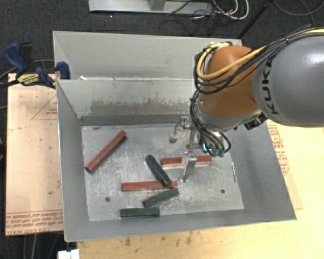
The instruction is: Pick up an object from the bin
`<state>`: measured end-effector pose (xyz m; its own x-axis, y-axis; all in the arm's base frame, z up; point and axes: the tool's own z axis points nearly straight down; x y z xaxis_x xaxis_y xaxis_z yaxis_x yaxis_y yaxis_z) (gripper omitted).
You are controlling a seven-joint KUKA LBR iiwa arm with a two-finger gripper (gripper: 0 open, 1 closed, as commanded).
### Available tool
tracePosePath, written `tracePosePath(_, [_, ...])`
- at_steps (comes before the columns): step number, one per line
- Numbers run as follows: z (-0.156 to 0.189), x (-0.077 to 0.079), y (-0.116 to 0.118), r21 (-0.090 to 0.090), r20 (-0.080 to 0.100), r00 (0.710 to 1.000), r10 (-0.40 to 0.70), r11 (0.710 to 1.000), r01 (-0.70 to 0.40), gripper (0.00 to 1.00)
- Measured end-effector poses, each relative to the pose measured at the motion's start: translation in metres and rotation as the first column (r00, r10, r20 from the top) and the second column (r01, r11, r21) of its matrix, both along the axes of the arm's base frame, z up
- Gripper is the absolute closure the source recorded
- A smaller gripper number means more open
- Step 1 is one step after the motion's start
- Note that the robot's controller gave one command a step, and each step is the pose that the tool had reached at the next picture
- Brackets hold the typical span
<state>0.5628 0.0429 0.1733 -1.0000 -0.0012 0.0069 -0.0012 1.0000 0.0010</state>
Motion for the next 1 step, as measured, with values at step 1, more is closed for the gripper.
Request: tracePosePath(1, [0.0042,0.0018,-0.0002,0.0,0.008,1.0,-0.001,1.0,0.001,0.0])
